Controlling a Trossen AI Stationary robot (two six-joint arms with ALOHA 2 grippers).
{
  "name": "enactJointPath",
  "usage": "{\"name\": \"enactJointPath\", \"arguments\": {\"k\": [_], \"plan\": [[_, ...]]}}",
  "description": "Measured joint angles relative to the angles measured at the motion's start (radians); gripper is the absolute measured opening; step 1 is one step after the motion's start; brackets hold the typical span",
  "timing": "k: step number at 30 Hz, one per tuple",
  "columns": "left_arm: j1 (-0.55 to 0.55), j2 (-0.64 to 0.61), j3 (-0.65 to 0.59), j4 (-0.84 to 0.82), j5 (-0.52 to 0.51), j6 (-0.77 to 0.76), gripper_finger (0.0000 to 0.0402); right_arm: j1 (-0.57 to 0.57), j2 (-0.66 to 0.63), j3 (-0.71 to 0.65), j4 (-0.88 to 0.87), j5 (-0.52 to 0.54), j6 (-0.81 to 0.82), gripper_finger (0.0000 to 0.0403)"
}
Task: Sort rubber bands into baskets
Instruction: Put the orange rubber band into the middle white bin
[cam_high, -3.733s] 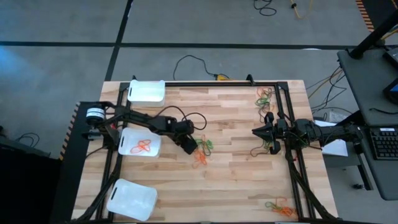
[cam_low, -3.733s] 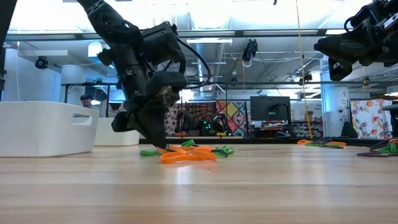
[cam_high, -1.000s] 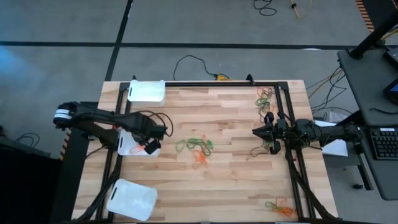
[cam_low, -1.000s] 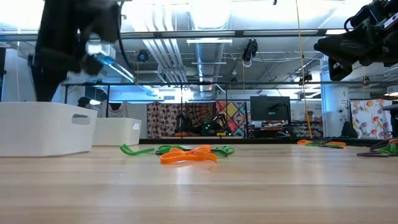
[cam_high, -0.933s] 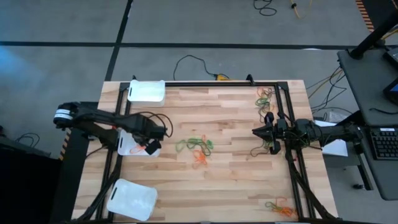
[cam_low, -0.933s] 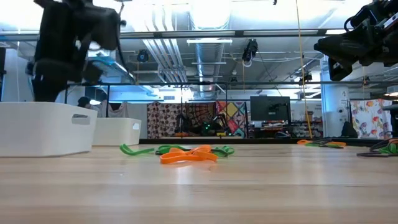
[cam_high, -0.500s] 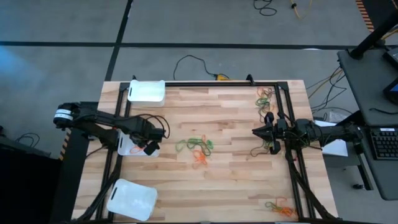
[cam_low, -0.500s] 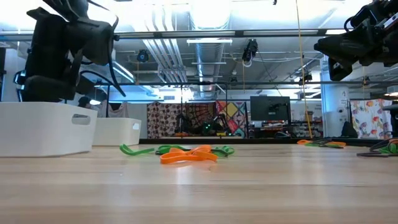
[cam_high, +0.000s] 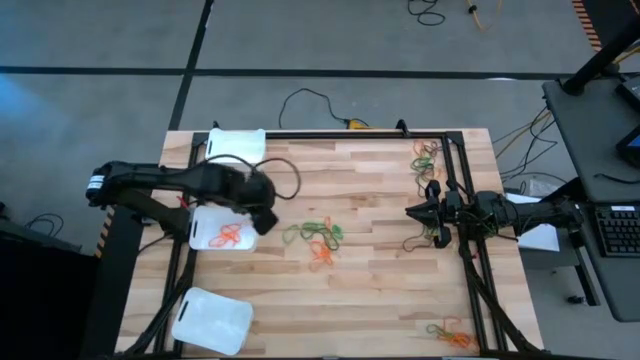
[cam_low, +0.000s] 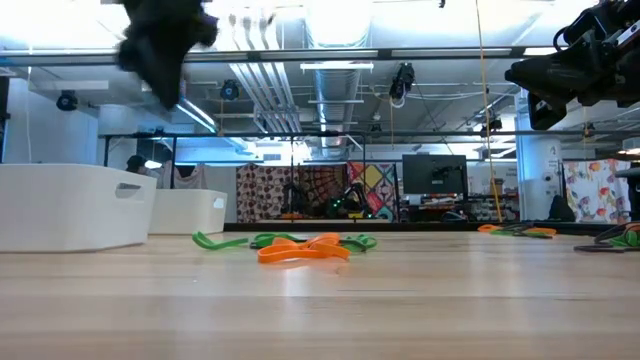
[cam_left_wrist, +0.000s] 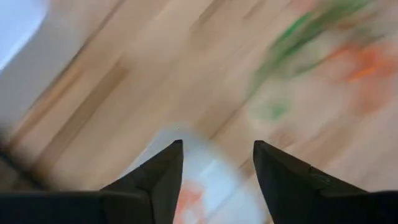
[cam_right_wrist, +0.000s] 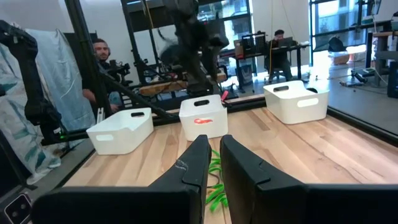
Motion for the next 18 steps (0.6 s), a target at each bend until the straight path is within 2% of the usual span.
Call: {"name": "enactJointPath", "arguments": {"k": [6,11,14,18], "plan": [[-0.026,0.011,-0.047,0.467,0.162,0.214,0.0185,0.000,0.000,0.000,0.000,0.000,0.000,0.0034],[-0.065,0.069,-0.161,0.739,0.224,0.446,0.0174,0.000,0.000,0.000,0.000,0.000,0.000,0.0034],[-0.086,0.129,-0.208,0.798,0.302,0.604,0.0161,0.000,0.000,0.000,0.000,0.000,0.000,0.0034],[-0.094,0.216,-0.217,0.818,0.322,0.671,0.0143,0.000,0.000,0.000,0.000,0.000,0.000,0.0034]]}}
